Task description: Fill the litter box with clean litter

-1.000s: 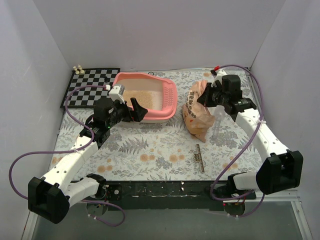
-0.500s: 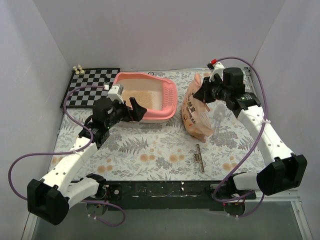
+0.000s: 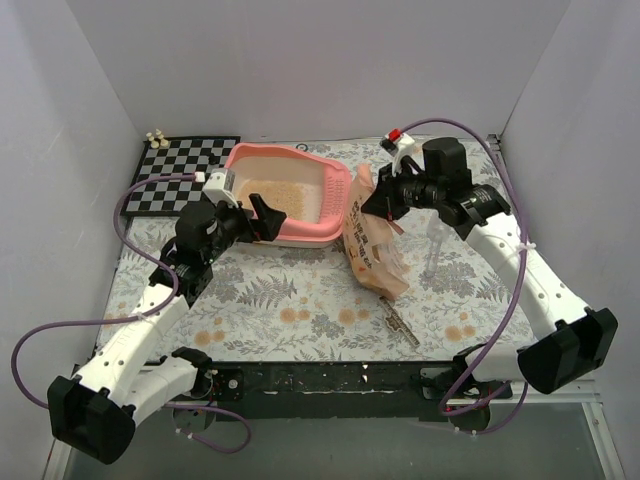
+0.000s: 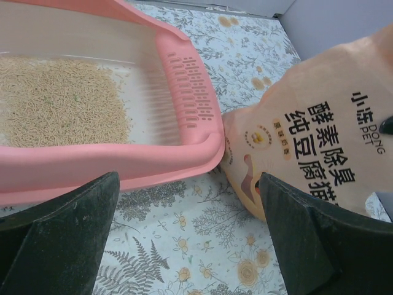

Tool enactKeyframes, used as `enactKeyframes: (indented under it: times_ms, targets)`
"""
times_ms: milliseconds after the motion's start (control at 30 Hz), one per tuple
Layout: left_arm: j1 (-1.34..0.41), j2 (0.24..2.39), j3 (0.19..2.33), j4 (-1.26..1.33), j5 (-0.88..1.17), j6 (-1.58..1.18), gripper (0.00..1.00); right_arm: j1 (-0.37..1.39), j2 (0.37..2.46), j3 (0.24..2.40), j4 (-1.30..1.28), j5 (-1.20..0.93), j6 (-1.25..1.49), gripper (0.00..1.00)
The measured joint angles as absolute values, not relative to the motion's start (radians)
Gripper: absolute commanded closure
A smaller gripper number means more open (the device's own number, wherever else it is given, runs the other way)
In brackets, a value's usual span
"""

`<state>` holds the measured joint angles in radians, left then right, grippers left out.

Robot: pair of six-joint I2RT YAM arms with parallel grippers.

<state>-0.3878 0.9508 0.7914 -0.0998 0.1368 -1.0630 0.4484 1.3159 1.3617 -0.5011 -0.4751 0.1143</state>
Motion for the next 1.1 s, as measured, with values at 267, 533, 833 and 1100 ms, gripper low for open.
enactKeyframes:
  times_ms: [267,533,833,1100]
  targets:
    - [-0.385,0.918,0.778,-0.095,0.106,-1.071,0.02,0.553,1.204,1.31,-0.578,-0.478,0.052,0.99]
    - [-0.369,0.918,0.778,-0.094,0.104,-1.071,0.02,0.641,1.108,1.248,-0.638,-0.548,-0.006,0.99]
    - [-0.363,0.919,0.778,-0.093,0.121,-1.069,0.02,0.755,1.289,1.345,-0.658,-0.648,-0.169,0.99]
    - [-0.362,0.899,0.776,-0.094,0.146,-1.049,0.02,0.856,1.691,1.869,-0.957,-0.592,-0.418,0.99]
